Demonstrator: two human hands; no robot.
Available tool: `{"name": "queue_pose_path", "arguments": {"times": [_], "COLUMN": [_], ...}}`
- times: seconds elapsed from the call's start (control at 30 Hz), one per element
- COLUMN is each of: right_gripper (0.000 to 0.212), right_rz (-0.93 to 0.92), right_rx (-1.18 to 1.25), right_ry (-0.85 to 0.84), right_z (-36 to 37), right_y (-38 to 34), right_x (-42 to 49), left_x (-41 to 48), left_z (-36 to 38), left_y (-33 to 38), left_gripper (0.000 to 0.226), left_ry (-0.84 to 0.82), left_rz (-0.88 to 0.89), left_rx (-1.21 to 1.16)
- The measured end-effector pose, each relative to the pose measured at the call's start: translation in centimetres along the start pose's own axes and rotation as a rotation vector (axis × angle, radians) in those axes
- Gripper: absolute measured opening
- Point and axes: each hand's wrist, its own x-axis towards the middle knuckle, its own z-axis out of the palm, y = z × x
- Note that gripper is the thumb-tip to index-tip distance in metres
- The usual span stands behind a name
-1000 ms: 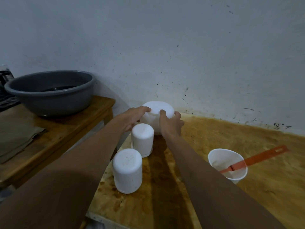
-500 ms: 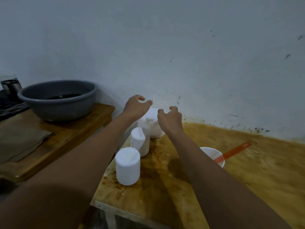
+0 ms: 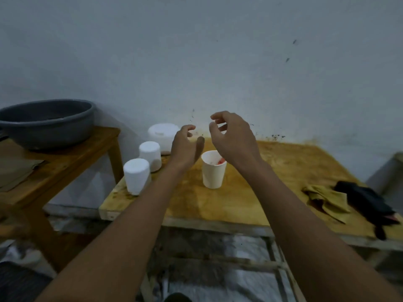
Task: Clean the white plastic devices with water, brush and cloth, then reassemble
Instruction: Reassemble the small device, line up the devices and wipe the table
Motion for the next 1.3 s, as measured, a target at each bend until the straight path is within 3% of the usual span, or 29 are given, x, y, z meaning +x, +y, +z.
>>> {"name": "queue_pose_path", "arguments": {"times": [0.17,0.3,0.5,0.67,0.87,1.03,1.13,1.3], "right_gripper": [0.026,0.031,0.045,0.060,0.066,0.054,0.037,0.033], "right_rz": [0.069,0.124,0.252,0.497,0.679,0.686,0.613,0.499], "right_rx": [-0.034,-0.065,-0.285,-0.481,-0.689,-0.737,-0.764,-0.647], "right_ry": [0.011,-0.006,-0.057,-0.024,-0.196,-0.299,-0.254,-0.158], "right_z": [-2.7,-3.4,-5.8,-8.6,-9.8,-9.3,-9.3,-9.9], "right_y": [5.3,8.1,13.9,19.6,23.2,24.2,24.7,25.8], "right_x": [-4.3,-6.0,-7.3,-7.5,-7.5,-7.8,-8.0,-8.3], "left_x": [-2.0,-2.6,-3.1,-3.8,-4.6,-5.0,-5.2,-5.6], "left_z": [5.4,7.5,8.9,10.2,12.3,13.6,14.1,15.1], "left_y": [-2.0,-3.4,-3.4,-2.0,-0.6,0.4,0.7,1.2], "left_gripper": [0.096,0.116,0.086,0.082,0.082,0.082,0.081,0.080], "left_ry": [-0.080,0.004,0.137,0.120,0.067,0.027,0.002,-0.054], "left_rz": [-0.176,-0.216,-0.267,-0.195,-0.144,-0.114,-0.092,-0.072], "left_rx": [0.050,0.088,0.045,0.042,0.007,-0.001,-0.010,-0.035]}}
